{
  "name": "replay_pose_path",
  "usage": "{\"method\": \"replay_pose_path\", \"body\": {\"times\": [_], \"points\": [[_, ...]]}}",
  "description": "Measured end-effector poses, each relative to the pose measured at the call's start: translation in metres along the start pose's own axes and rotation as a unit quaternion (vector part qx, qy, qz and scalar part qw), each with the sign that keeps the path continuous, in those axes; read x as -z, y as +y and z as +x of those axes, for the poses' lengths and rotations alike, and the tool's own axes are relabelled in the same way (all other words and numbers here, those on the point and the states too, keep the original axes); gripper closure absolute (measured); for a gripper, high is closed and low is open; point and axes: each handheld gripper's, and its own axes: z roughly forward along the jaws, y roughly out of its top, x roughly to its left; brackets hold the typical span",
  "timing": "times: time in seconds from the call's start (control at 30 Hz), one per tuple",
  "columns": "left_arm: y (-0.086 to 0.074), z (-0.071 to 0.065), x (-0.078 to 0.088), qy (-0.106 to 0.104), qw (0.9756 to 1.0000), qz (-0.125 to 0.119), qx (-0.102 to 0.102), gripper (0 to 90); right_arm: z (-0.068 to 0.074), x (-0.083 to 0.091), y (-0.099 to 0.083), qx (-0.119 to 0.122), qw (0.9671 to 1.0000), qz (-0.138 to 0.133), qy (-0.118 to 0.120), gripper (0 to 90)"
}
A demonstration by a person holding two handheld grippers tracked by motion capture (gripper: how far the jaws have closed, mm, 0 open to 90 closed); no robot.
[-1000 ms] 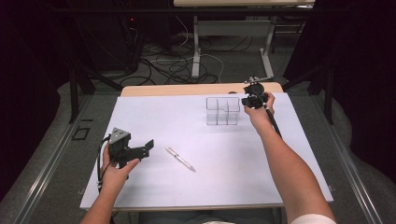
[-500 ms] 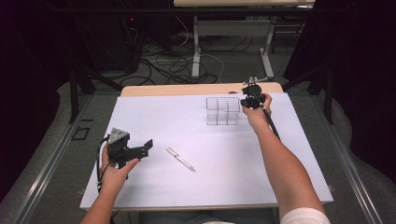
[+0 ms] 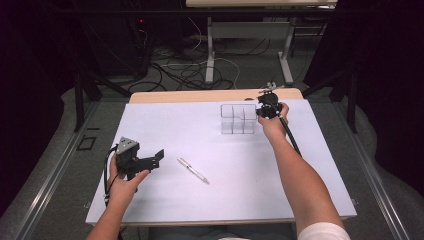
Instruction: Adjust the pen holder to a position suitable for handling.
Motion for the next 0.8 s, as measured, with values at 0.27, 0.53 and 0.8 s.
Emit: {"method": "replay_pose_path", "body": {"times": [0.27, 0.53, 0.8], "points": [[0.0002, -0.0007, -0.0013, -0.001, 1.0, 0.001, -0.001, 0.5, 0.0013, 0.0004, -0.005, -0.026, 0.9996, -0.013, 0.0, 90.0], [0.0003, -0.0009, -0.0024, -0.001, 1.0, 0.003, -0.001, 0.5, 0.0031, 0.0014, -0.0062, -0.011, 0.9998, -0.014, -0.006, 90.0], [0.0003, -0.0012, -0.0028, -0.002, 1.0, 0.003, -0.001, 0.5, 0.0033, 0.0018, -0.0065, -0.005, 0.9999, -0.014, -0.007, 90.0]]}}
